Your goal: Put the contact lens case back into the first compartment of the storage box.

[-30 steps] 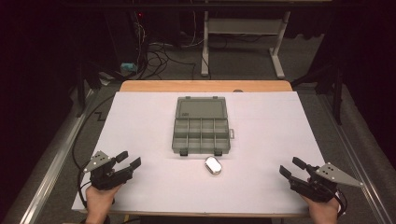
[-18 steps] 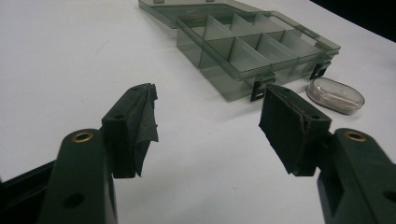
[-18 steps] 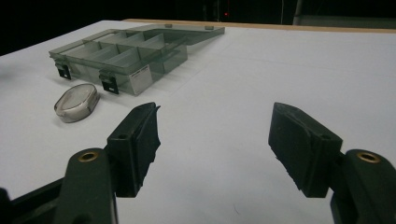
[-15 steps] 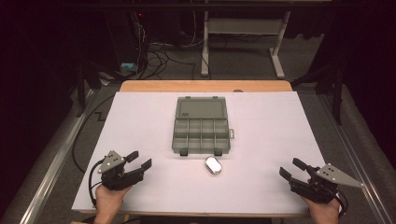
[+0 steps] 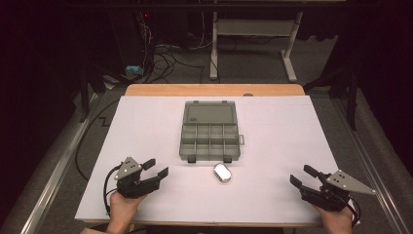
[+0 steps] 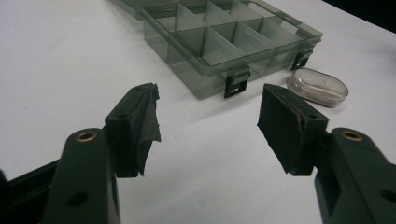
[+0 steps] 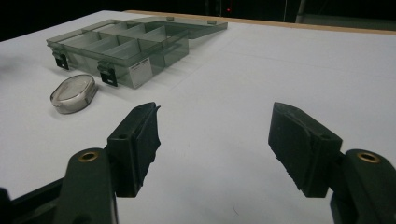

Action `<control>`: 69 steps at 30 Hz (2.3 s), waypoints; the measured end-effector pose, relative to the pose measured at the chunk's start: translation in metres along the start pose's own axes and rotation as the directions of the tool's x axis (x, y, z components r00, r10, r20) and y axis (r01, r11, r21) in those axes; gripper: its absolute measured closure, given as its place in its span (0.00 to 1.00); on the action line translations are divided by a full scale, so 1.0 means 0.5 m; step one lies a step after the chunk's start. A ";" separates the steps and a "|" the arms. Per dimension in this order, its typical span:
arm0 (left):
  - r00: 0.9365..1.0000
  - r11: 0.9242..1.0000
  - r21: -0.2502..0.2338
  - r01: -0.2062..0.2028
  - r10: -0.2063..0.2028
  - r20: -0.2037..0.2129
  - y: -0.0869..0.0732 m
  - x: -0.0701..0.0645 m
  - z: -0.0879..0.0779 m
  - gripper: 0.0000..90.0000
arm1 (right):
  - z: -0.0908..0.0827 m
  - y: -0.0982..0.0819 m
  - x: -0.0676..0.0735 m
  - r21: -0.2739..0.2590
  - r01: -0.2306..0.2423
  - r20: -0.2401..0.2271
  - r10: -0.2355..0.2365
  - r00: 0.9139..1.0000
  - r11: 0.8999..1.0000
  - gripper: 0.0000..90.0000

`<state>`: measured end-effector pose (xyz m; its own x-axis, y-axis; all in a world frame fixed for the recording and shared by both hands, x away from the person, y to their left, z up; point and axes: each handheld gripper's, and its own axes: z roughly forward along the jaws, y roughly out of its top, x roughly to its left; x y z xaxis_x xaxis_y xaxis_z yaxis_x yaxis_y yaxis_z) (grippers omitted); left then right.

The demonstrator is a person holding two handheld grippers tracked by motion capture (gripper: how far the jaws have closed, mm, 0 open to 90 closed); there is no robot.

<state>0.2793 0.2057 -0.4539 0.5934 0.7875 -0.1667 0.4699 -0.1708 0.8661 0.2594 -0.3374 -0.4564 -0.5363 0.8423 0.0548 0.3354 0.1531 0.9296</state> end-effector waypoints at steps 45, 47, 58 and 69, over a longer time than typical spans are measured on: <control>0.971 0.913 0.341 -0.223 0.177 0.159 0.105 -0.173 0.190 0.38 | -0.004 -0.003 -0.005 -0.005 -0.017 0.002 0.017 1.000 1.000 0.37; 0.970 0.905 0.357 -0.229 0.180 0.165 0.112 -0.179 0.199 0.37 | -0.004 -0.003 -0.005 -0.004 -0.018 0.000 0.018 1.000 1.000 0.37; 0.959 0.863 0.427 -0.269 0.200 0.200 0.140 -0.205 0.248 0.36 | -0.003 -0.003 -0.005 0.000 -0.020 -0.005 0.020 1.000 1.000 0.36; 0.952 0.834 0.465 -0.297 0.220 0.215 0.152 -0.218 0.279 0.34 | -0.001 -0.003 -0.006 0.003 -0.012 -0.010 0.012 1.000 1.000 0.36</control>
<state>0.3415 0.0242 -0.4359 0.8083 0.5846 -0.0698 0.5193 -0.6522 0.5523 0.2598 -0.3403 -0.4576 -0.5401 0.8387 0.0695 0.3441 0.1447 0.9277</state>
